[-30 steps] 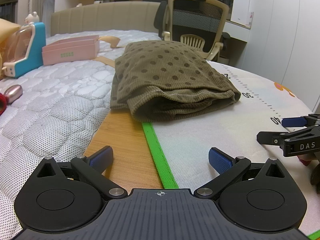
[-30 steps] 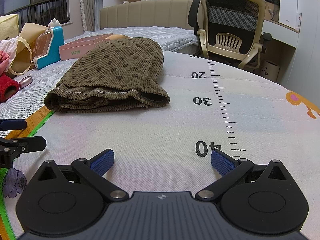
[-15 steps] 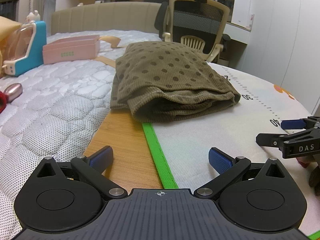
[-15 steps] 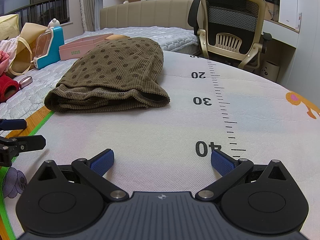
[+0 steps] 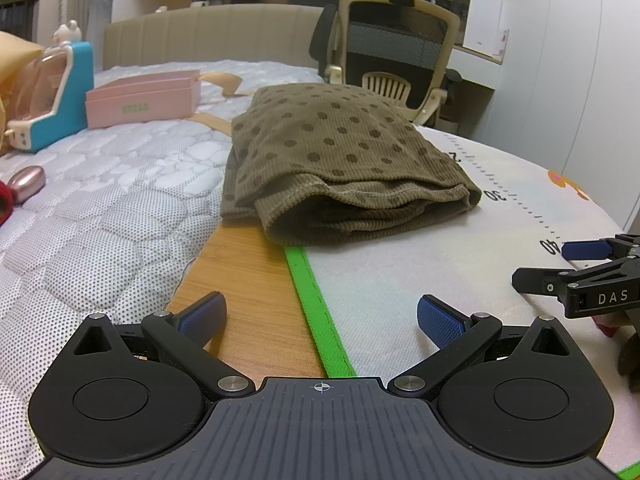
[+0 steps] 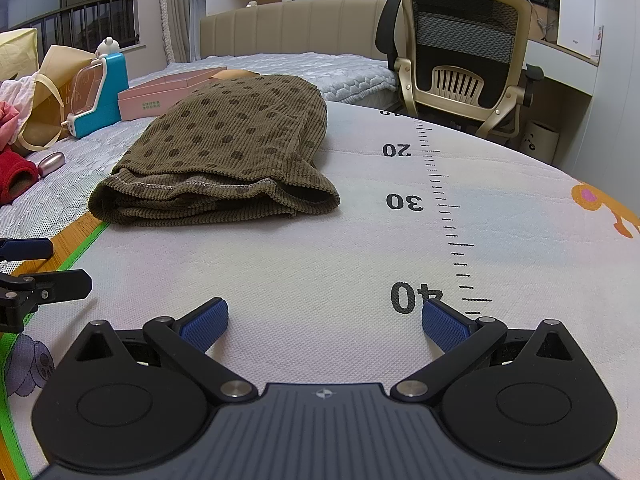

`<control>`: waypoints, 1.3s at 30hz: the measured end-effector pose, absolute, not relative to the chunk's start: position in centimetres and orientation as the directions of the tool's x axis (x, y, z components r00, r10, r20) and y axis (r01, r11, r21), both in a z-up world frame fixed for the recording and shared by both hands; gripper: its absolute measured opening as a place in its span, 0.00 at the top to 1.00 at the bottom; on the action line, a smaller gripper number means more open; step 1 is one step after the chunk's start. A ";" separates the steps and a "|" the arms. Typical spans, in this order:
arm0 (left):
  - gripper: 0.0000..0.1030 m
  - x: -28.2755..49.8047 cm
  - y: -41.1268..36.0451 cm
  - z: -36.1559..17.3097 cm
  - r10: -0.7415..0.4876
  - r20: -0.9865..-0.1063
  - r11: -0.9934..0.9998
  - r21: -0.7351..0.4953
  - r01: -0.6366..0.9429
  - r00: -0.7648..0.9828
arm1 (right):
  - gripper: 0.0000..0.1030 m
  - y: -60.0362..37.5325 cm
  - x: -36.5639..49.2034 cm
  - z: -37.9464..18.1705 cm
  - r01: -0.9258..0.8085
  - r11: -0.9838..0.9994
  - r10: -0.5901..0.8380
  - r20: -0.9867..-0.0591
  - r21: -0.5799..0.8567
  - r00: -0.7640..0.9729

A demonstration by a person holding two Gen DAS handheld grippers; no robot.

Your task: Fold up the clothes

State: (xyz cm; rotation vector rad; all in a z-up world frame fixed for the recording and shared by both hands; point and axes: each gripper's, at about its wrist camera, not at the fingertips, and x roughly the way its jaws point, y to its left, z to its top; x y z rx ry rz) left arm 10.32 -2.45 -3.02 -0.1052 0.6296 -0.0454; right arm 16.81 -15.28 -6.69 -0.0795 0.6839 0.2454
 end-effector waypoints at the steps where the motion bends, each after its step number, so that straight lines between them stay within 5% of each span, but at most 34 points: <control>1: 0.00 10.3 -2.4 -3.0 -0.076 -0.584 0.993 -0.115 0.010 0.808 | 0.00 -15.3 16.8 -6.7 -0.250 0.968 0.198 -0.634 0.008 0.748; 39: 0.00 10.4 -2.7 -3.1 -0.053 -0.592 0.996 -0.090 0.000 0.804 | 0.00 -15.2 16.8 -6.7 -0.250 0.968 0.198 -0.634 0.007 0.748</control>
